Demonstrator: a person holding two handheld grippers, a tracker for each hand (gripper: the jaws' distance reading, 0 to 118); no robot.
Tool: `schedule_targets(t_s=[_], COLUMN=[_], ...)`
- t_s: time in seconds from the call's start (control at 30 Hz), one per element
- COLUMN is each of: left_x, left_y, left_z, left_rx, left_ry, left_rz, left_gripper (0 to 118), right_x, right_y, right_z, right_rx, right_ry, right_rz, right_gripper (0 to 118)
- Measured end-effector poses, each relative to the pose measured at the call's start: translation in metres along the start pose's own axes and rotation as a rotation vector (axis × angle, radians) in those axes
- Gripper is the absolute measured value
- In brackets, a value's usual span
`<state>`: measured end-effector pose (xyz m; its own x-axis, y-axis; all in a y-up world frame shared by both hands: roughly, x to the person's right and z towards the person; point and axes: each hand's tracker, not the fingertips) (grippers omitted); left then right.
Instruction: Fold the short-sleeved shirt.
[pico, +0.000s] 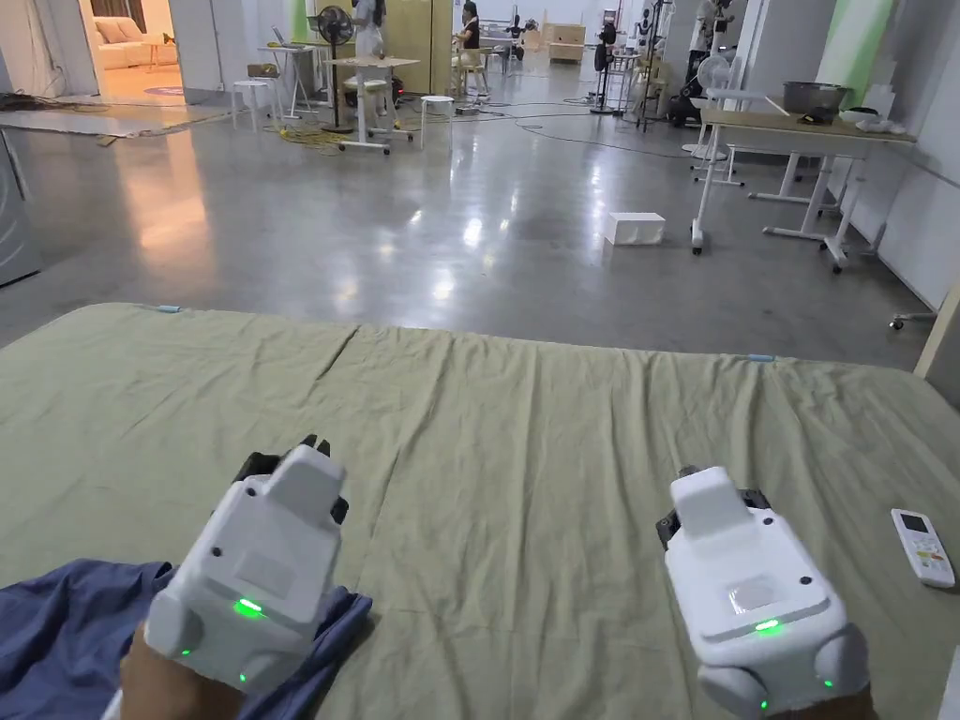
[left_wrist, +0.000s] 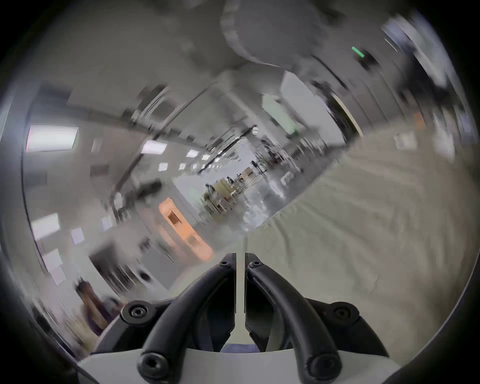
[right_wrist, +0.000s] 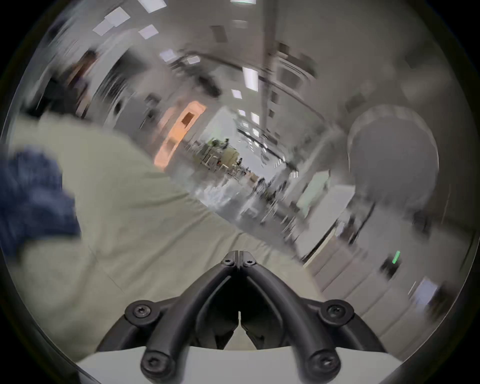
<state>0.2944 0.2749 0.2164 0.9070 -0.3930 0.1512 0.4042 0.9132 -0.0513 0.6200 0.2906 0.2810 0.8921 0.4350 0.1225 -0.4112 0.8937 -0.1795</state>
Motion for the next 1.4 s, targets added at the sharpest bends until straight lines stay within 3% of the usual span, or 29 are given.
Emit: schedule_targets(t_s=[0.1,0.2,0.27,0.6,0.9,1.0,1.17,1.2,1.23,1.27,1.3,1.33,1.4], left_x=[-0.017,-0.026,-0.025,-0.026,-0.095,-0.125,-0.150,-0.153,-0.144,-0.144,-0.167,-0.165,-0.156], left_y=[0.000,-0.002,0.004,0.010,-0.044,-0.074,-0.128,-0.138,-0.121,-0.122,-0.176,-0.178,-0.175], left_z=[0.000,0.000,0.005,0.028,0.011,0.010,0.002,0.000,0.006,0.006,-0.018,-0.019,-0.020], left_rx=[0.017,0.009,0.019,0.016,-0.308,-0.421,-0.660,-0.691,-0.723,-0.741,-0.759,-0.783,-0.834], left_ry=[-0.045,0.002,0.010,-0.009,0.036,0.025,-0.036,-0.064,-0.070,-0.060,-0.077,-0.079,-0.093], left_rz=[0.407,0.636,0.679,0.506,0.457,0.516,0.477,0.493,0.505,0.510,0.519,0.527,0.560], left_gripper=[6,6,6,6,6,6,6,9,20,25,32,38,84], right_x=[0.007,0.006,0.005,0.001,-0.016,-0.025,-0.039,-0.042,-0.044,-0.046,-0.048,-0.050,-0.052], right_y=[-0.012,-0.017,-0.017,-0.006,-0.012,-0.017,-0.022,-0.023,-0.024,-0.024,-0.025,-0.025,-0.025], right_z=[-0.001,0.004,0.009,0.012,0.007,0.002,-0.006,-0.007,-0.008,-0.009,-0.010,-0.011,-0.012], right_rx=[-0.105,-0.075,-0.047,-0.012,-0.040,-0.059,-0.092,-0.096,-0.101,-0.104,-0.107,-0.111,-0.117], right_ry=[0.025,-0.023,-0.066,-0.078,-0.023,-0.007,0.021,0.025,0.032,0.036,0.038,0.041,0.045], right_rz=[-0.341,-0.465,-0.478,-0.410,-0.382,-0.374,-0.372,-0.368,-0.366,-0.364,-0.358,-0.352,-0.343], right_gripper=[0,0,0,0,0,0,0,0,0,0,0,0,0])
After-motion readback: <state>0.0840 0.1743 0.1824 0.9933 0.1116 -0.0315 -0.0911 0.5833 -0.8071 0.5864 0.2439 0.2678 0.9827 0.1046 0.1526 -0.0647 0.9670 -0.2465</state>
